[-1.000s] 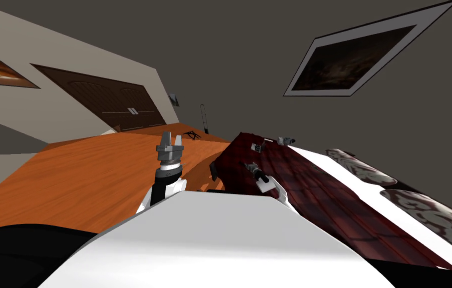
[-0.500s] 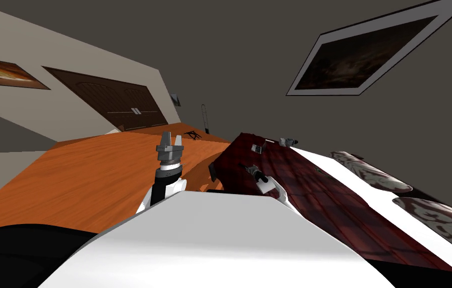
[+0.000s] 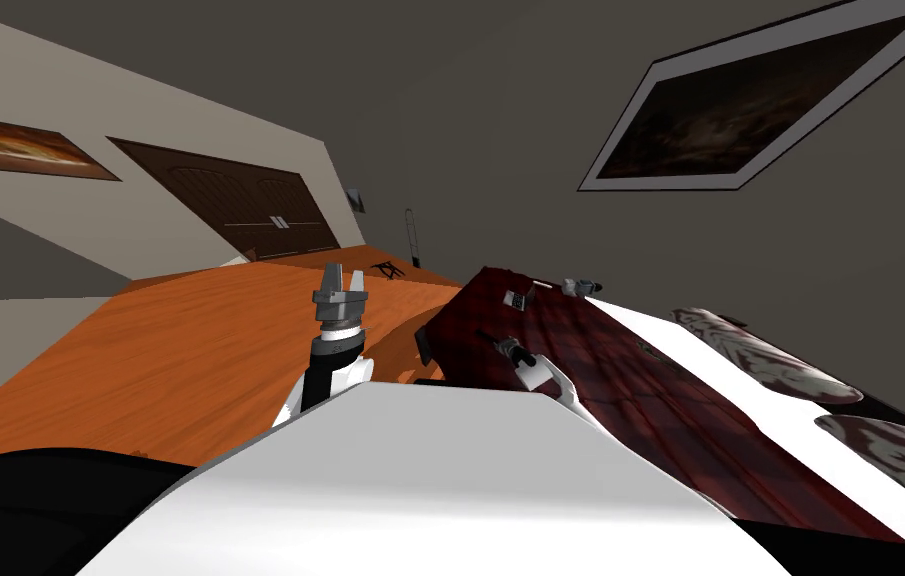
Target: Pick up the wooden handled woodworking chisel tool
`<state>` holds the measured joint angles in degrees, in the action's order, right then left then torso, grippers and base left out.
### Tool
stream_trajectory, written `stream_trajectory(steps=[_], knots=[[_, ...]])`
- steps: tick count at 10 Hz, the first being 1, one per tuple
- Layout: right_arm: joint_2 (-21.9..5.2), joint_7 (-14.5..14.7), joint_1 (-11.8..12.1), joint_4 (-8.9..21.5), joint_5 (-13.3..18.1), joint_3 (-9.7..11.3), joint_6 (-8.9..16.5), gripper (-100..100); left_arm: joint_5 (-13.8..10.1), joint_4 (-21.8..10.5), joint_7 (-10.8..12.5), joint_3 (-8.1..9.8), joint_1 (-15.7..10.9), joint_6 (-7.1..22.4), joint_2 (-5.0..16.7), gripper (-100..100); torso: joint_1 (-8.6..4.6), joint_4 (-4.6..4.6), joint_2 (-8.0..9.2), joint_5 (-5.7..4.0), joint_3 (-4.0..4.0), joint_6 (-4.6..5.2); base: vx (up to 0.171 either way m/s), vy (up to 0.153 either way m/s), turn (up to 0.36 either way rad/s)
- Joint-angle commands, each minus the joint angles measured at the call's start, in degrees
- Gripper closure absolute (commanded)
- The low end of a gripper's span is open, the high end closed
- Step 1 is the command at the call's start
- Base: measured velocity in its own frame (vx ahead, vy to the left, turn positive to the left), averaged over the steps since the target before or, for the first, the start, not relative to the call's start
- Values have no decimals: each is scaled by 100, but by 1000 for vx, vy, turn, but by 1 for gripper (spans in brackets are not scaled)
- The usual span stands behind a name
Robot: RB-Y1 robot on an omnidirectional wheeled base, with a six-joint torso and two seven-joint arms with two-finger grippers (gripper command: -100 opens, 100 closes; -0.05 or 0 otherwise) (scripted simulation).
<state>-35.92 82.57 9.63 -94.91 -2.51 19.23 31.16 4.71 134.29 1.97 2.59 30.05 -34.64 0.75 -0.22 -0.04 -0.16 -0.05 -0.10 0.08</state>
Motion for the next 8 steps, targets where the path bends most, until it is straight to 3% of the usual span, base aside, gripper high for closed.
stream_trajectory(steps=[1, 5, 8], knots=[[-92, 276, -23, 100, -73, 98, 173, -100, 0, 0, 0, 0, 0, 0, 0, 0, 0, 0, 0, 0, 0, 0, 55, -42, 39], [-290, 870, -16, 374, -236, 369, 607, -100, 0, 0, 0, 0, 0, 0, 0, 0, -5, 0, 1, -1, 0, 0, 57, -70, 57], [-320, 1036, 72, 519, -304, 505, 757, -100, 0, 0, 0, 0, 0, 0, 0, 0, 8, 0, 1, 1, 0, 0, 47, -39, 21]])
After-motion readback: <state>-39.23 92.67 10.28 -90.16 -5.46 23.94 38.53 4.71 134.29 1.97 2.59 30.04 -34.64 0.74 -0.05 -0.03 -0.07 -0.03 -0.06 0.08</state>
